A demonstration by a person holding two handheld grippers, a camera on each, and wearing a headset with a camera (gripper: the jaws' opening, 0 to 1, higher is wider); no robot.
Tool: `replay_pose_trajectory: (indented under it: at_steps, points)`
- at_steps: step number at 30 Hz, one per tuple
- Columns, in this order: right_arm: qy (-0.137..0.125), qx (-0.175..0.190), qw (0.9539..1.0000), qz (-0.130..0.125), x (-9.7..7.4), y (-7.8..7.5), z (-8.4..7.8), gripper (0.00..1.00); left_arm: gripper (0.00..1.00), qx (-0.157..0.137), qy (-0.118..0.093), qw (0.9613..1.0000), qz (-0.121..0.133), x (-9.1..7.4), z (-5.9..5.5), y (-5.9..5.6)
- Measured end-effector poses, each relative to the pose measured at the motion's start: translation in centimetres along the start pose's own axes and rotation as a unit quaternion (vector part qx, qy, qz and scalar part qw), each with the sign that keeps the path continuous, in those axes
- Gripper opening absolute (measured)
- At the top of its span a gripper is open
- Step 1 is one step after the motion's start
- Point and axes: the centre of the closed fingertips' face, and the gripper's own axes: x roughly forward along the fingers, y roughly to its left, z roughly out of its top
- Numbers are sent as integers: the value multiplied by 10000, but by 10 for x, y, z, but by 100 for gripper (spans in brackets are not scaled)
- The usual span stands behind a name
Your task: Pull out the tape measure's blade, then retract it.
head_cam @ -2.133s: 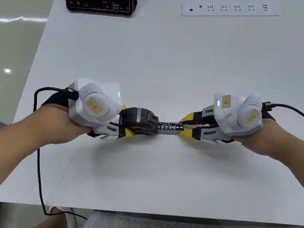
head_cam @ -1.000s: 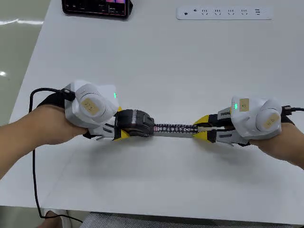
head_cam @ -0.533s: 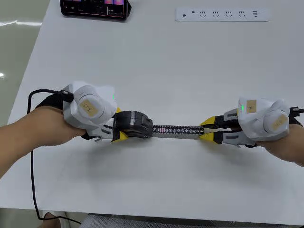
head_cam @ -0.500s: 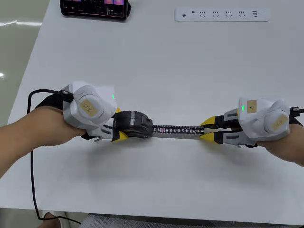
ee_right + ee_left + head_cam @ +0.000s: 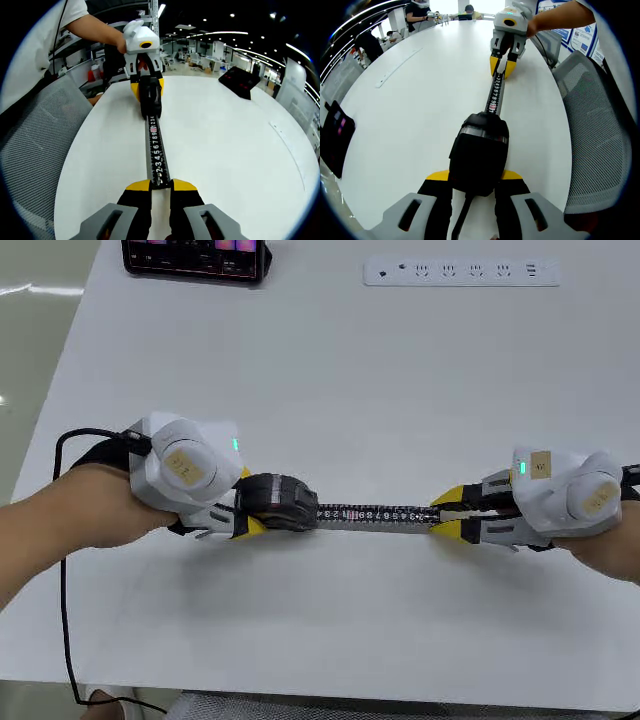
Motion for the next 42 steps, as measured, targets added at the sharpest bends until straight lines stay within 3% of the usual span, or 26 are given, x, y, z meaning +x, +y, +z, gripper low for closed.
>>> replay_pose_trajectory:
  at_steps: [42]
  points:
    - [448,-57,9990,-33,-32,-6,-32,8,28,14,45,10000,38,0,1,-1]
